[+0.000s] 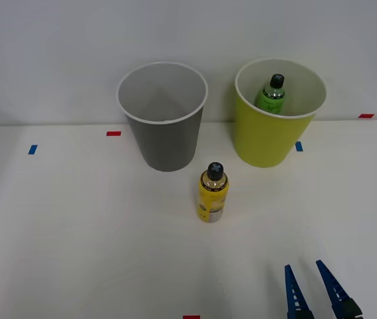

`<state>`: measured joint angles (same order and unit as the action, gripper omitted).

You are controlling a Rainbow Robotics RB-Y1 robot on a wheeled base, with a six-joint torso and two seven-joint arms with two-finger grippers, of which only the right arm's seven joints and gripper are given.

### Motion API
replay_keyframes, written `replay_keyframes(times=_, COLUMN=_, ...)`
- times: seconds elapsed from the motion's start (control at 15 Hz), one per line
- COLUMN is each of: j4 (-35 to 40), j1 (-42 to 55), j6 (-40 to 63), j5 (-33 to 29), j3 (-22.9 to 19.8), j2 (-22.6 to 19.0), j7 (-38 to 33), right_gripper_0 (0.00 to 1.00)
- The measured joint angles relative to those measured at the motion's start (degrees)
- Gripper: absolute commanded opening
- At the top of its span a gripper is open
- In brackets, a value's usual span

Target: Put cans in the gray bin, plastic bottles in the light green bin

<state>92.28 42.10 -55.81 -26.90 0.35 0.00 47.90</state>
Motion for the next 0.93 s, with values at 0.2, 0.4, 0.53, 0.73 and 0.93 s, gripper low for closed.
replay_keyframes(times=0.2, j4=0.00, j1=0.00, j6=0.00, j5=0.00, j3=0.00, j2=0.00, j7=0.00, right_gripper_0=0.67)
replay_keyframes(times=0.4, j4=0.00, j1=0.00, j6=0.00, j5=0.00, j3=0.00, j2=0.00, j7=0.00, right_gripper_0=0.67)
replay_keyframes(times=0.53, j4=0.00, j1=0.00, j6=0.00, j5=0.00, j3=0.00, j2=0.00, j7=0.00, right_gripper_0=0.67)
replay_keyframes(times=0.73, j4=0.00, j1=0.00, j6=0.00, j5=0.00, j3=0.00, j2=0.00, j7=0.00, right_gripper_0=0.67)
replay_keyframes(times=0.93, j4=0.00, j1=0.00, j6=0.00, j5=0.00, j3=0.00, j2=0.00, j7=0.00, right_gripper_0=0.67)
